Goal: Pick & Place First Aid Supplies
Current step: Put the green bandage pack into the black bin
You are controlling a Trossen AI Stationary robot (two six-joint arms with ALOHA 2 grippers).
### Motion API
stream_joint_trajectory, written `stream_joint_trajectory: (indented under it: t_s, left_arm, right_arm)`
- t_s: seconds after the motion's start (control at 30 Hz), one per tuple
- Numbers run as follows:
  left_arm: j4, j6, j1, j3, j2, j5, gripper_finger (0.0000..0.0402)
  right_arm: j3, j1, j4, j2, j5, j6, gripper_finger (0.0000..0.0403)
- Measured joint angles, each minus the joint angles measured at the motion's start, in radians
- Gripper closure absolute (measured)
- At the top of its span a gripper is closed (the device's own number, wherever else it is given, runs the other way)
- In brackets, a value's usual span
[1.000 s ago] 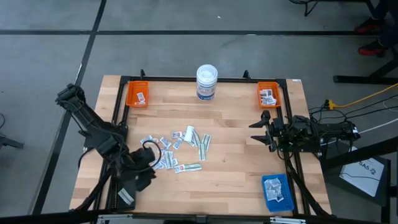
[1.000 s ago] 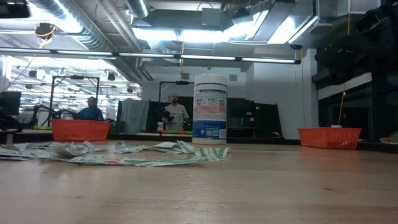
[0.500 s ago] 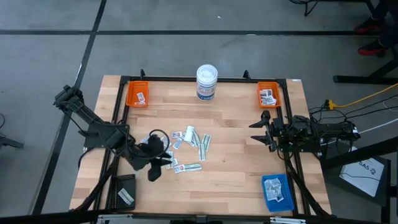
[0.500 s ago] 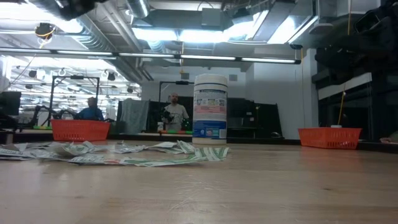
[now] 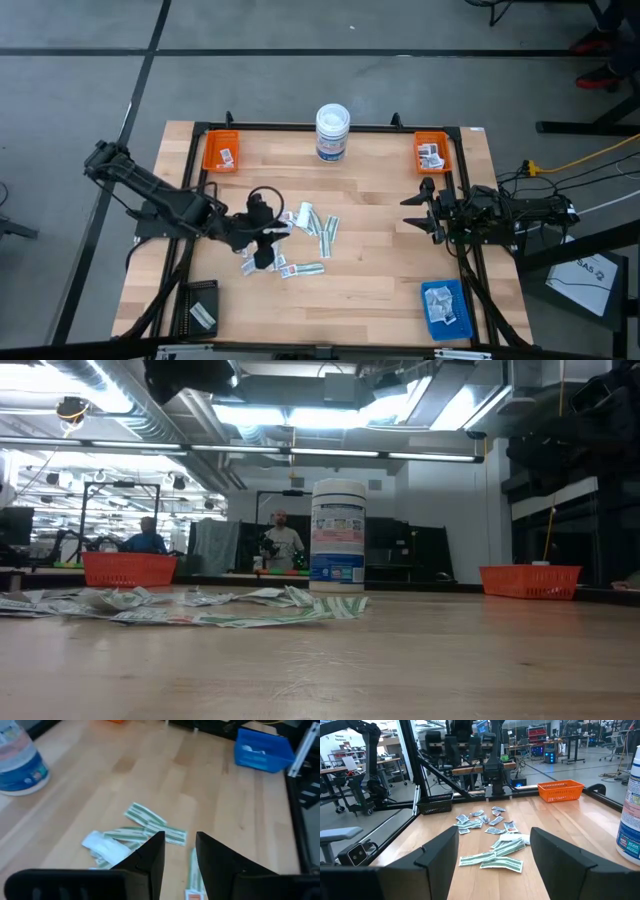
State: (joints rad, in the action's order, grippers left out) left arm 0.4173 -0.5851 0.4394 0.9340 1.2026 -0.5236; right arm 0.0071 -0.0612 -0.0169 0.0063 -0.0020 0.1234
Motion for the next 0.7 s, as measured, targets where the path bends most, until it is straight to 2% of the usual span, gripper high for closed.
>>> stream_joint_trajectory:
  t_s: [0.2, 0.43, 0.7]
  left_arm:
    - [-0.005, 0.061, -0.060, 0.000, 0.024, -0.006, 0.0301]
    - [-0.003, 0.140, -0.134, 0.000, 0.110, -0.005, 0.0302]
    - [-0.031, 0.282, -0.209, 0.000, 0.214, 0.098, 0.0302]
  right_arm:
    - [0.000, 0.000, 0.000, 0.000, 0.000, 0.000, 0.0158]
    - [0.000, 0.000, 0.000, 0.000, 0.000, 0.000, 0.0158]
    - [0.000, 0.000, 0.000, 0.000, 0.001, 0.000, 0.0158]
